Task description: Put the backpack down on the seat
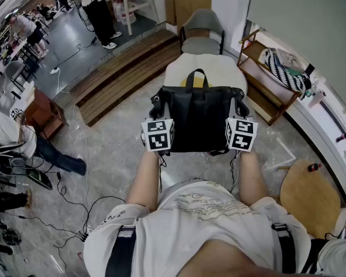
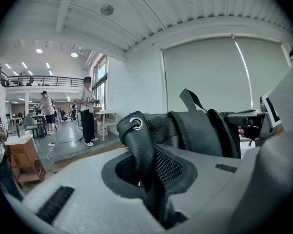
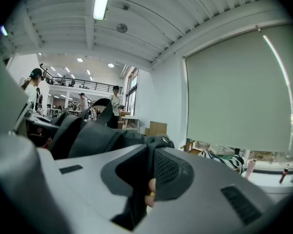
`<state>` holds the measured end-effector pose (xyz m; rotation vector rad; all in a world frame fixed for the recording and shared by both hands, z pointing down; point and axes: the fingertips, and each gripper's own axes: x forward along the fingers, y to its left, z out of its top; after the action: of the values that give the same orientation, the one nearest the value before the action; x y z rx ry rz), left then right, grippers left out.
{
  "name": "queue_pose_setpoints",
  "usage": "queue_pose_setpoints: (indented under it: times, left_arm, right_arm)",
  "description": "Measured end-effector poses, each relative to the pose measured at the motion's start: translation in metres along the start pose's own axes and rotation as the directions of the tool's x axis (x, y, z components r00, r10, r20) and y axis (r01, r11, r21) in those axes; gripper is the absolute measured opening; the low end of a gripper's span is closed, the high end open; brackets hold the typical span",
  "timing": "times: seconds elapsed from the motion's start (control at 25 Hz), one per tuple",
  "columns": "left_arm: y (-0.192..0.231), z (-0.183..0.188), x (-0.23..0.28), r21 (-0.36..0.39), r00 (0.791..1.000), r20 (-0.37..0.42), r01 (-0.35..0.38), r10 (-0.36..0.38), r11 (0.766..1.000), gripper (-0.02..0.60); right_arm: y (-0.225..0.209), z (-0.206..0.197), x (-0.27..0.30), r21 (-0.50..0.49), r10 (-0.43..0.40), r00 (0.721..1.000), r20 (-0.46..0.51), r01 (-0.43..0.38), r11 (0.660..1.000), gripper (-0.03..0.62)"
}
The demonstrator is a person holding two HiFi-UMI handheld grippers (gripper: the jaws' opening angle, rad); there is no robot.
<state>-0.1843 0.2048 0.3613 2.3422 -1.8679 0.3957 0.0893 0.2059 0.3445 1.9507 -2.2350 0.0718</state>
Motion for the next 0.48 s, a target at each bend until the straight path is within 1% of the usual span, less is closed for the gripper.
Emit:
queue_pose_setpoints:
  times: [0.2, 0.48]
  left_arm:
    - [-0.003, -0.006, 0.002, -0.015, 1.000, 0.006, 0.000, 0.000, 1.000, 0.064]
    - [-0.021, -0.014, 0.011, -0.026, 1.000, -0.008, -0.002, 0.002, 1.000, 0.064]
  right_arm:
    - [-0.002, -0.003, 0.002, 0.000, 0.008, 1.000, 0.002, -0.008, 1.000, 0.040]
    - [-0.019, -0.015, 0.005, 0.021, 0.031, 0.999, -0.006, -0.031, 0.999, 0.040]
